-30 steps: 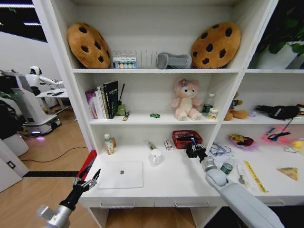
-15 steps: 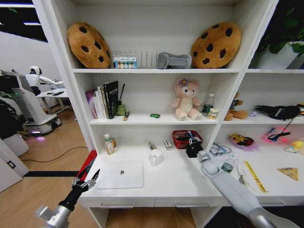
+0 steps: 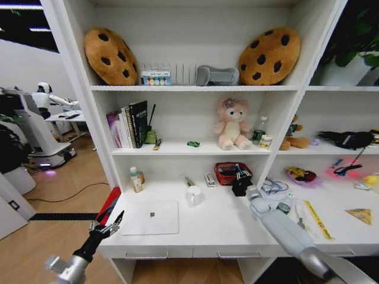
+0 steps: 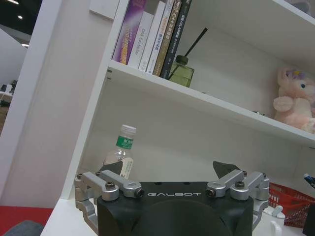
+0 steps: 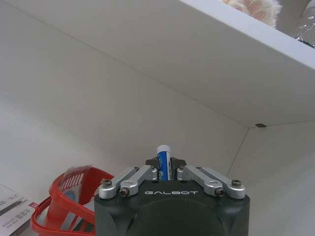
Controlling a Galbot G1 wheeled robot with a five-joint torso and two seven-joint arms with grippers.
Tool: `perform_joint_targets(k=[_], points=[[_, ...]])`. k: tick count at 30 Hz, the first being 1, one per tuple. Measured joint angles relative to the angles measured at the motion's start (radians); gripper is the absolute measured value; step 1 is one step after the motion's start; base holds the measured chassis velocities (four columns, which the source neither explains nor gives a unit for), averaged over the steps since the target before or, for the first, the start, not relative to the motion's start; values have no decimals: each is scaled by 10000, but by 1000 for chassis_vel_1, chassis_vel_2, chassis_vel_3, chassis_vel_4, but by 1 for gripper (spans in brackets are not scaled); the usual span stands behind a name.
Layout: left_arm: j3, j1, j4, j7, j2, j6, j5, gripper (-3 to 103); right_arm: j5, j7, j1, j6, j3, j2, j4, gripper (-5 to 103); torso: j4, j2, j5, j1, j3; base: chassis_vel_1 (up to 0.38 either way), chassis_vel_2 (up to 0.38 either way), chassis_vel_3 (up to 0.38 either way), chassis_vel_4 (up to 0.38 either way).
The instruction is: Organize the objects on the table.
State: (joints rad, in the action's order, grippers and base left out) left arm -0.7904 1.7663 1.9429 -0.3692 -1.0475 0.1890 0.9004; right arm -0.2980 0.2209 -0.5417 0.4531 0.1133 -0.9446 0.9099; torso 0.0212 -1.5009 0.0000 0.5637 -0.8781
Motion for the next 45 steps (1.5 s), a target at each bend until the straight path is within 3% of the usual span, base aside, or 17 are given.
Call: perform_joint_targets(k=[11,17,19,21,28,32,34,36,37,45], points=[[141,-64,-91,9,-38,13,-29,100,34,-197,212,236,49,-151,-544,13,1,0,0,0,0,0,0,0,0],[179,-219,-91,83,37,14,23,100,37,-185,78,-23,6,-68,-245,15,2,0,0,1,0,0,0,0,0],[165,-234,-108,90,44,20,37,100,145,-93,-40,-186,-84,-2,-101,32,1,0,0,0,0,0,0,0,0],[162,-238,-123,95,44,23,41,100,132,-78,-127,-235,-144,36,12,32,2,0,0,0,0,0,0,0,0],[176,-291,-73,145,90,27,83,100,-169,-33,-708,-335,-668,284,909,64,1,0,-1,0,1,0,0,0,0],[147,-292,-23,159,101,26,113,100,-390,52,-1061,-488,-829,456,1563,75,1,0,0,0,1,0,0,0,0],[51,-337,11,195,68,26,165,100,-1270,165,-1779,-915,-1044,788,2812,86,0,-1,-3,0,1,0,0,0,0],[37,-353,15,210,56,25,177,100,-1447,168,-1931,-1001,-1076,849,3030,91,0,0,-2,0,2,0,0,0,0],[-47,-395,76,230,17,16,213,100,-2223,185,-2707,-1388,-1264,1166,4111,96,3,0,1,0,1,0,0,0,0],[-378,-393,243,227,7,-60,341,100,-2890,380,-4551,-1729,-2299,1774,6419,100,0,-1,0,-1,2,0,0,0,0]])
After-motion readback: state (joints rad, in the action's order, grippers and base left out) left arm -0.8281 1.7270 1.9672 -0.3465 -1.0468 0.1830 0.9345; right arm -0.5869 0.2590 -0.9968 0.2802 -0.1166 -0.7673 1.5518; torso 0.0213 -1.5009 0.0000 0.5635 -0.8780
